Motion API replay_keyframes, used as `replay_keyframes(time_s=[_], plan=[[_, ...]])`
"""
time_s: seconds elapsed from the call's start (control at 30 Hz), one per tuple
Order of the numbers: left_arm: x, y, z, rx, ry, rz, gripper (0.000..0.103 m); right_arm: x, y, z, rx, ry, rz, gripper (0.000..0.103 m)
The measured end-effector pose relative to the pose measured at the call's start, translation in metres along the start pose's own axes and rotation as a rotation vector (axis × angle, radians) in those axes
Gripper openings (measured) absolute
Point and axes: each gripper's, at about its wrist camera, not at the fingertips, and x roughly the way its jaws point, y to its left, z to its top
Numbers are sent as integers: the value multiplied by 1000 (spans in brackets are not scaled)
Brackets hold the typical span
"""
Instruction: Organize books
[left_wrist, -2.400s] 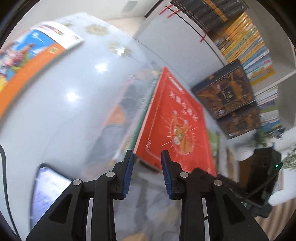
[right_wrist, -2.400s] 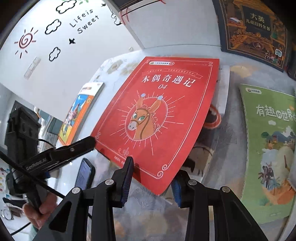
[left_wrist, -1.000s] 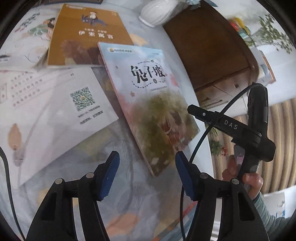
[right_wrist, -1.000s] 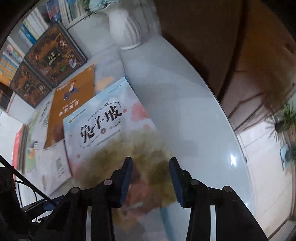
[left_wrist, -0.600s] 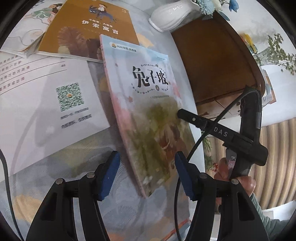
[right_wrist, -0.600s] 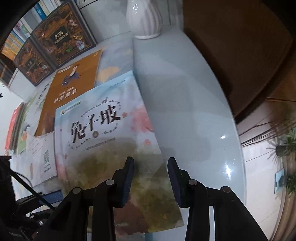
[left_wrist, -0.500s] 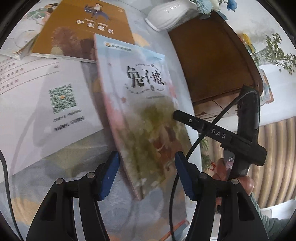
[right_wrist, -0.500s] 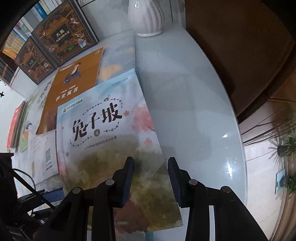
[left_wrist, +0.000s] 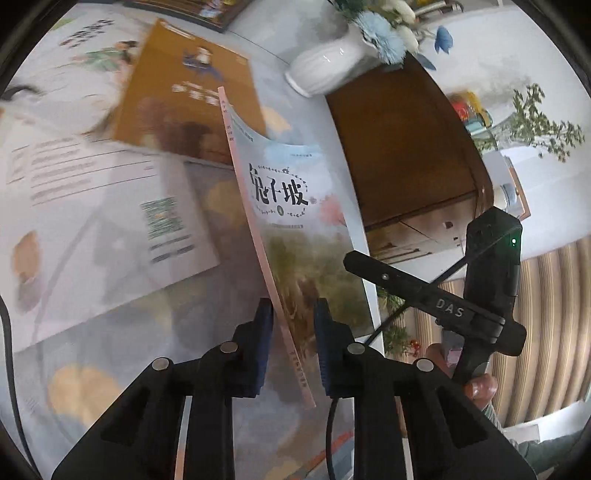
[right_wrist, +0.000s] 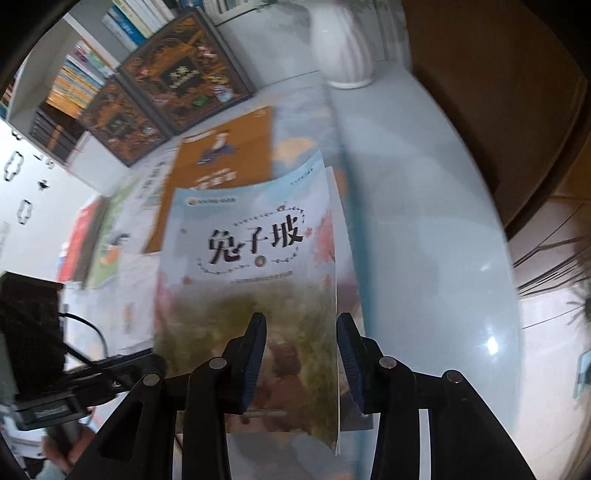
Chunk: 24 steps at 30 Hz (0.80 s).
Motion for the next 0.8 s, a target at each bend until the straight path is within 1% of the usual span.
replay_keyframes(time_s=[0.07, 0.1, 0.23, 0.3, 0.4, 0.53, 0.63, 0.73, 0.8], plan=[[-12, 8, -3, -18, -9, 5, 18, 10, 13, -7, 10, 23, 26, 39], [-12, 12, -4, -30, -14, 3, 18, 13, 19, -12, 14, 31, 29, 40], [-45, 35, -10, -84, -32, -13, 18, 26, 51, -34, 15, 83, 86, 40], [-68, 53, -18, -97, -43, 12, 18, 31, 73, -45, 0, 111, 121, 40], [-96, 79, -26, -133, -51, 47, 18, 47, 106, -56, -29, 150, 148, 40], [-122, 113, -31, -181, -48, 91, 18, 68, 142, -64, -53, 167, 152, 40], [-136, 139, -33, -215, -49, 107, 18, 86, 158, -71, -28, 191, 170, 40], [-139, 164, -33, -243, -39, 121, 18, 96, 165, -79, -4, 184, 142, 39], [-133, 176, -34, -249, -7, 141, 18, 90, 167, -84, 17, 158, 119, 38]])
